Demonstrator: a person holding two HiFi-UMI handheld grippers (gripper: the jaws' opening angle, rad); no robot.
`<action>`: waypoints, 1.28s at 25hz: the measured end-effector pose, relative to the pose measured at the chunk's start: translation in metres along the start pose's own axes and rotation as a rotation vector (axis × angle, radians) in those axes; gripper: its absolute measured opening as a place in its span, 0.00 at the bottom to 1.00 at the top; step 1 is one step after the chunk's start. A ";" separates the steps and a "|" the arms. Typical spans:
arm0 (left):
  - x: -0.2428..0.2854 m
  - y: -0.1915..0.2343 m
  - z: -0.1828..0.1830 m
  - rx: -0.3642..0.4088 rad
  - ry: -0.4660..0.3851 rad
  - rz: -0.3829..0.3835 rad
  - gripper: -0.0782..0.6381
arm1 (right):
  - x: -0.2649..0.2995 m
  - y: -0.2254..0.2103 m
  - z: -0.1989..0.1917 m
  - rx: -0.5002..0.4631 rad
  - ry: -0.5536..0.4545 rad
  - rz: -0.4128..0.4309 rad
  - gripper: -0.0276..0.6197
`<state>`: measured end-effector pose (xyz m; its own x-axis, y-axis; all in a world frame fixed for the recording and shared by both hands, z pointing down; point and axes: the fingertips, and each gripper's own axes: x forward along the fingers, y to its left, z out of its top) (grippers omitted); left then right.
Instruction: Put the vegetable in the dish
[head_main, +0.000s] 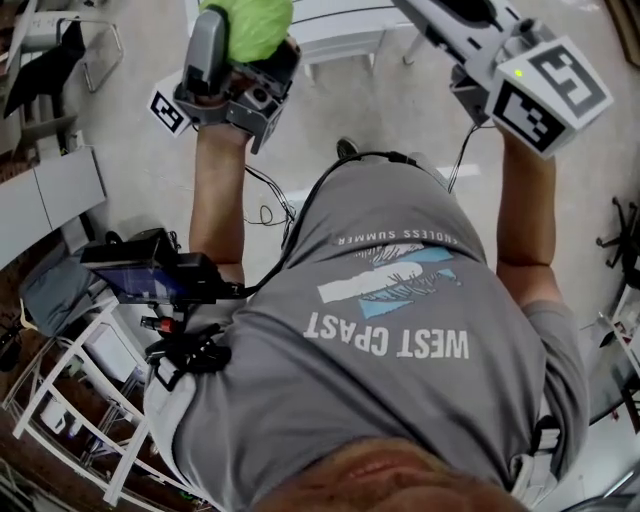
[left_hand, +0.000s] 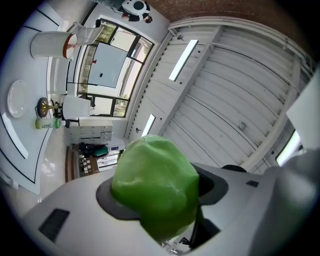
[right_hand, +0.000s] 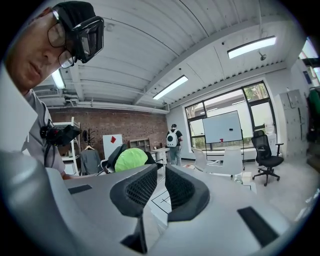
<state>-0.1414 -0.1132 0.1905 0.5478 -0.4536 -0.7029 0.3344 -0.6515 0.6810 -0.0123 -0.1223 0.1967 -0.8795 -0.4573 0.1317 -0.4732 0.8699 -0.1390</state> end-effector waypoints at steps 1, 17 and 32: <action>0.001 0.002 0.000 -0.007 0.005 -0.005 0.51 | -0.001 0.000 -0.001 -0.001 0.000 -0.011 0.12; 0.047 0.111 0.009 -0.030 0.018 0.066 0.51 | 0.008 -0.110 -0.017 0.025 0.032 -0.016 0.12; 0.080 0.166 0.030 -0.015 -0.022 0.103 0.51 | 0.033 -0.171 -0.019 0.041 0.067 0.067 0.12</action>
<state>-0.0645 -0.2759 0.2410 0.5626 -0.5310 -0.6337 0.2889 -0.5918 0.7525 0.0403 -0.2830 0.2436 -0.9046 -0.3834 0.1860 -0.4160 0.8893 -0.1900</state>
